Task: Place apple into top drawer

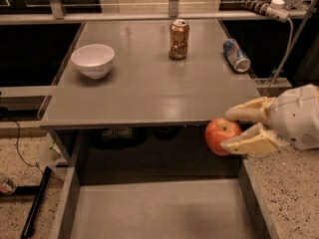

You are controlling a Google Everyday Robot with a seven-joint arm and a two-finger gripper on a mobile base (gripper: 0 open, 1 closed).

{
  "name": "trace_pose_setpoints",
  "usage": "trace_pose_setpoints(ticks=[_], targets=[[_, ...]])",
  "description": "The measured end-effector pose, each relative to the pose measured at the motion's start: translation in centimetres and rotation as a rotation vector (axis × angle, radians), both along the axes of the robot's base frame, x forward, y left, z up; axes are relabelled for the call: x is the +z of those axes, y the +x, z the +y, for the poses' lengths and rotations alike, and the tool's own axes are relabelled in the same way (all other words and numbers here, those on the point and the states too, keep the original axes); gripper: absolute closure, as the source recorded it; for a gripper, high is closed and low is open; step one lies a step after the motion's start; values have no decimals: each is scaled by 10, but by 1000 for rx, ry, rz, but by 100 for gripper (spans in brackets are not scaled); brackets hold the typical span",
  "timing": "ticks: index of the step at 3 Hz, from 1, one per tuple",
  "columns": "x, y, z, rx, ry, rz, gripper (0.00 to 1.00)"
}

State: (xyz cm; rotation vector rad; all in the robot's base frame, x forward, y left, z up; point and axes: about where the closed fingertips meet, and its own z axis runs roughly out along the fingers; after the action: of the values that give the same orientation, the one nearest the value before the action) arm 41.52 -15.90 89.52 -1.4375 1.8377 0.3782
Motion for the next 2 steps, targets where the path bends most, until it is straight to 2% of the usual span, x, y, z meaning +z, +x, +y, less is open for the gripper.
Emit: trace_pose_setpoints(ticks=[1,2], targets=[[-59,-25,10,-20,26,75,100],[-141,-44,16,-46,22,176,100]])
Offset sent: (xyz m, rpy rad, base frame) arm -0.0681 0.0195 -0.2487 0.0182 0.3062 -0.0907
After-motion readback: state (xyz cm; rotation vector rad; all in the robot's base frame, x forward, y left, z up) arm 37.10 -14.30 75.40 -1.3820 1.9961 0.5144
